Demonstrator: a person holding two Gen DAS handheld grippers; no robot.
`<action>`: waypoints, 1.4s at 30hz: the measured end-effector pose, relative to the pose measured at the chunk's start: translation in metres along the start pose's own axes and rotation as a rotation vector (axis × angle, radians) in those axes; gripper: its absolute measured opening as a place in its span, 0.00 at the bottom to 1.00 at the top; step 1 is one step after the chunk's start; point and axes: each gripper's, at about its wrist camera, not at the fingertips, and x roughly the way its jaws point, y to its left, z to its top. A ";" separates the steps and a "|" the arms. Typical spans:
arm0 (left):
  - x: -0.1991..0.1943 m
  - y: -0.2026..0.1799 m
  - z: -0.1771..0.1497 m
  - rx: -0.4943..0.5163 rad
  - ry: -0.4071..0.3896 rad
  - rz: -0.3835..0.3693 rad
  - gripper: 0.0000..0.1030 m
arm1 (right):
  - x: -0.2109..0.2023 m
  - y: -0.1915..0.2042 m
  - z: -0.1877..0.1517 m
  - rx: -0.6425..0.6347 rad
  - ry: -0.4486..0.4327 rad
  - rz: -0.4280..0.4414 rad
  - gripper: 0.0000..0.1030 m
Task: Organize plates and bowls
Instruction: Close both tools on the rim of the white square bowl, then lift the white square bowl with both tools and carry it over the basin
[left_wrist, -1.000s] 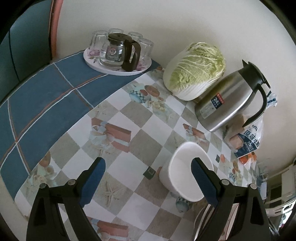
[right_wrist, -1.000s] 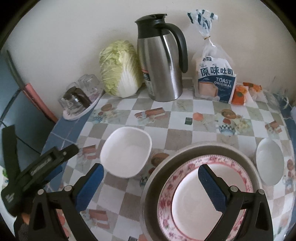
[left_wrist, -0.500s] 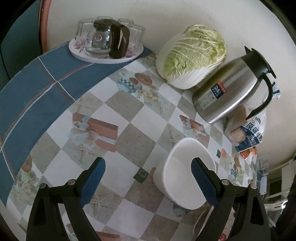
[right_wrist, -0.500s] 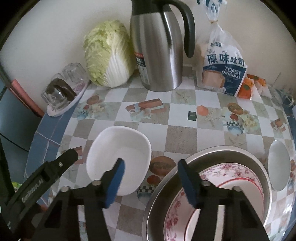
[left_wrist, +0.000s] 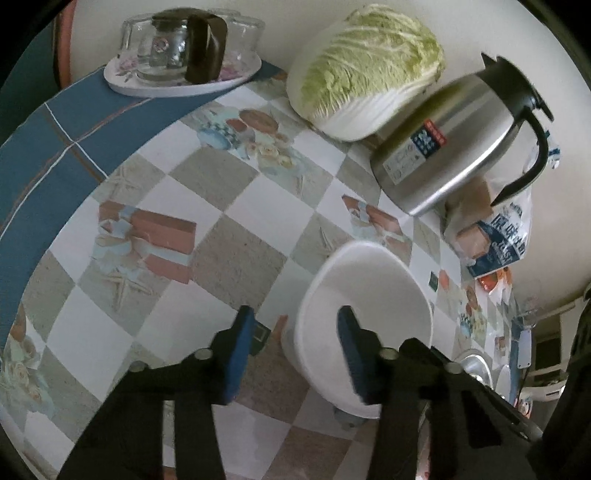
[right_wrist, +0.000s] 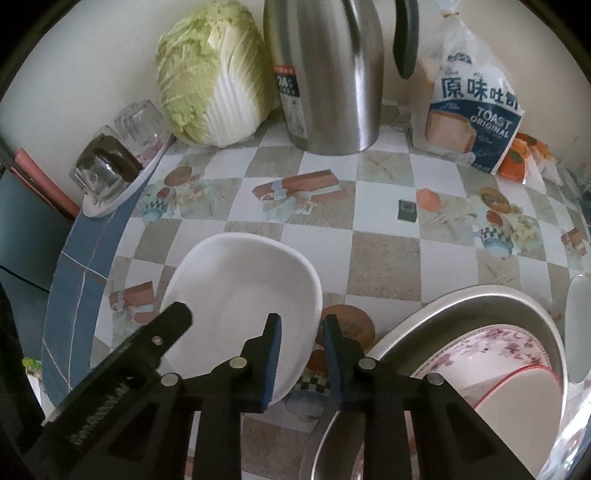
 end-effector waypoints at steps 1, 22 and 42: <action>0.001 0.000 -0.001 0.001 0.003 0.003 0.42 | 0.001 0.001 0.000 -0.008 0.002 -0.009 0.23; 0.009 0.018 0.000 -0.047 0.044 -0.011 0.12 | 0.010 0.017 -0.014 -0.114 0.041 -0.005 0.13; -0.029 0.003 -0.001 0.050 -0.026 -0.027 0.12 | -0.027 0.018 -0.020 -0.102 -0.023 0.019 0.13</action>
